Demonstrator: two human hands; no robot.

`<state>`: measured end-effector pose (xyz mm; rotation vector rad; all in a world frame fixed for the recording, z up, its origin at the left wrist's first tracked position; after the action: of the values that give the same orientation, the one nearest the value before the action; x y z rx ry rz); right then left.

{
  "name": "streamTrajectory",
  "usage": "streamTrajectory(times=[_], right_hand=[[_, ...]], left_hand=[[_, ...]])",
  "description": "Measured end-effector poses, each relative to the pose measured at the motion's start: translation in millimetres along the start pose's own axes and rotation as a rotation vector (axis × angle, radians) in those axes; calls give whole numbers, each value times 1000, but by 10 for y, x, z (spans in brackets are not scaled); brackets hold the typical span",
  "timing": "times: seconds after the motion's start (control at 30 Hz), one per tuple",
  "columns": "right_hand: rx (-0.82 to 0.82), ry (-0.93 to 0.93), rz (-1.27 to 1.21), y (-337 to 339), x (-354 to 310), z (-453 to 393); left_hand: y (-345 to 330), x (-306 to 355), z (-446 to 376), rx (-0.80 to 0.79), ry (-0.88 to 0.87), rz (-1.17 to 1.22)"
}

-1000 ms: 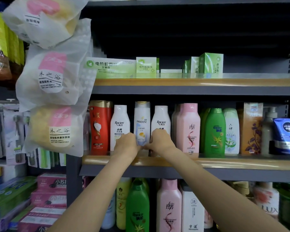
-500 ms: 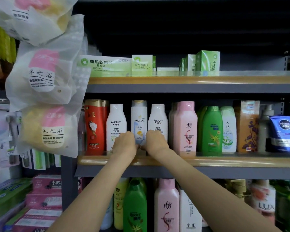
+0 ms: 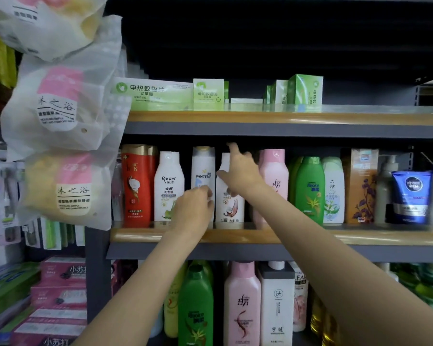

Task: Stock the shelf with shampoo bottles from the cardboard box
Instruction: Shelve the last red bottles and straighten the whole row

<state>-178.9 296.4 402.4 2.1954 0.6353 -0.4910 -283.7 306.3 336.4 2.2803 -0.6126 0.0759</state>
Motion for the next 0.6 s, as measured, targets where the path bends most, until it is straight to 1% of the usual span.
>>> streamTrajectory(times=[0.07, 0.2, 0.33, 0.43, 0.53, 0.6], right_hand=[[-5, -103, -86, -80, 28, -13], [76, -192, -160, -109, 64, -78], [28, -251, -284, -103, 34, -122], [-46, -305, -381, -17, 20, -119], [-56, -323, -363, 31, 31, -125], [-17, -287, -270, 11, -1, -131]], left_hand=[[-36, 28, 32, -30, -31, 28], [-65, 8, 59, -53, -20, 109], [-115, -39, 70, -51, 32, 198], [-147, -35, 70, -44, 58, 238], [-162, 16, 68, -51, 42, 269], [-175, 51, 72, -39, 28, 277]])
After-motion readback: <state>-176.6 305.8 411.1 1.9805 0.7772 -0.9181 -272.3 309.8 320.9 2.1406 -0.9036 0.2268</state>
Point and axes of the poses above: each hand's wrist, its own z-axis away from the middle knuckle, its own y-axis out of the back of the hand, x = y × z, the point moved 1 cm from there along -z, towards the middle knuckle, and after that the axes turned 10 degrees about -z, right-handed, at the moved point
